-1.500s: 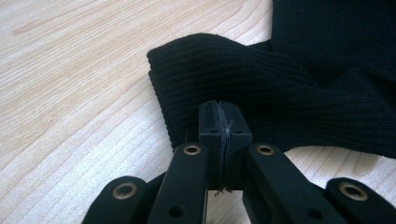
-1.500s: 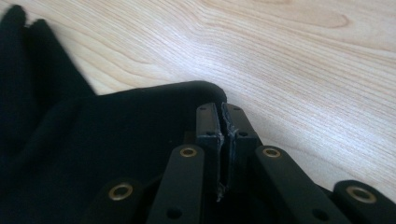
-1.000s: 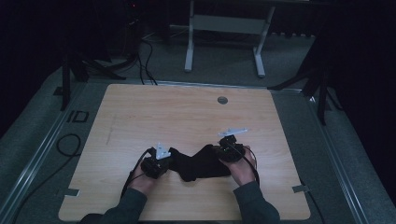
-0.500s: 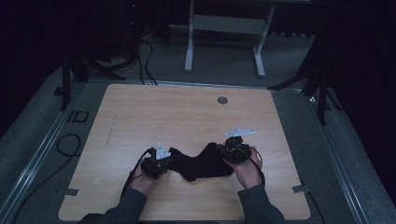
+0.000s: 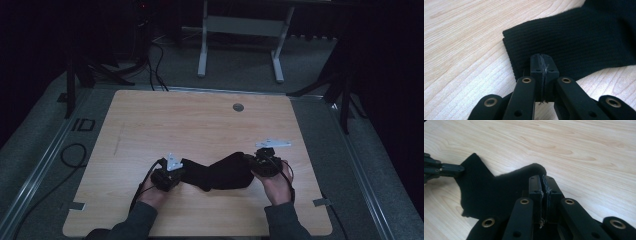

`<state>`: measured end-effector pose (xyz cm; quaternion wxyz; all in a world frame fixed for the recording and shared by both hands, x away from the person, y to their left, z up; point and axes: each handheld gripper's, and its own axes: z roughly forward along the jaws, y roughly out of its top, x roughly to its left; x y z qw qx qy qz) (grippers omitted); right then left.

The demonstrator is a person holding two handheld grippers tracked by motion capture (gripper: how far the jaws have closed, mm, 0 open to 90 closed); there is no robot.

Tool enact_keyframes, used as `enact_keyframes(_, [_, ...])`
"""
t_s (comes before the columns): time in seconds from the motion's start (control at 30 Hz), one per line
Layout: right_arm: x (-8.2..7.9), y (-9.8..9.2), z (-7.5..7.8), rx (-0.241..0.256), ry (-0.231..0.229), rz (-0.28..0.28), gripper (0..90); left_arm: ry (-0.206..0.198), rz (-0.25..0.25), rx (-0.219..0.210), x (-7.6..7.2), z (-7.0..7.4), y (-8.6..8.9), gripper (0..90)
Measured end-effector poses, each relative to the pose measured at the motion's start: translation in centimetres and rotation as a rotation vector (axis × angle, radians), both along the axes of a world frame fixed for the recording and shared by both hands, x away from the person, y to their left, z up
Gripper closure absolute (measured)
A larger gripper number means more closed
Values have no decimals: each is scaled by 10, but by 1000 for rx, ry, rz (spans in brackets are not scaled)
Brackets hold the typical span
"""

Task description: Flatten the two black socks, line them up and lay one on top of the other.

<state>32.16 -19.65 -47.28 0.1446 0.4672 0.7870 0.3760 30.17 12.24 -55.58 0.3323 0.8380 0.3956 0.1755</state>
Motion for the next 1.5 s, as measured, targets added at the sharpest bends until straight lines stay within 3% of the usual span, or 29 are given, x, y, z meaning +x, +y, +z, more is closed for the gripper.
enact_keyframes(0.2, [-1,-12,-7,24,22,-17,856,0,-2,2,0,0,0,894])
enact_keyframes(0.47, [-1,-14,-19,19,49,-25,854,-1,-3,3,0,0,0,894])
enact_keyframes(1.07, [11,-19,-60,-31,145,-55,836,-4,-6,11,0,0,0,892])
enact_keyframes(1.5, [13,-20,-72,-60,170,-59,828,-5,-7,13,0,0,-1,891])
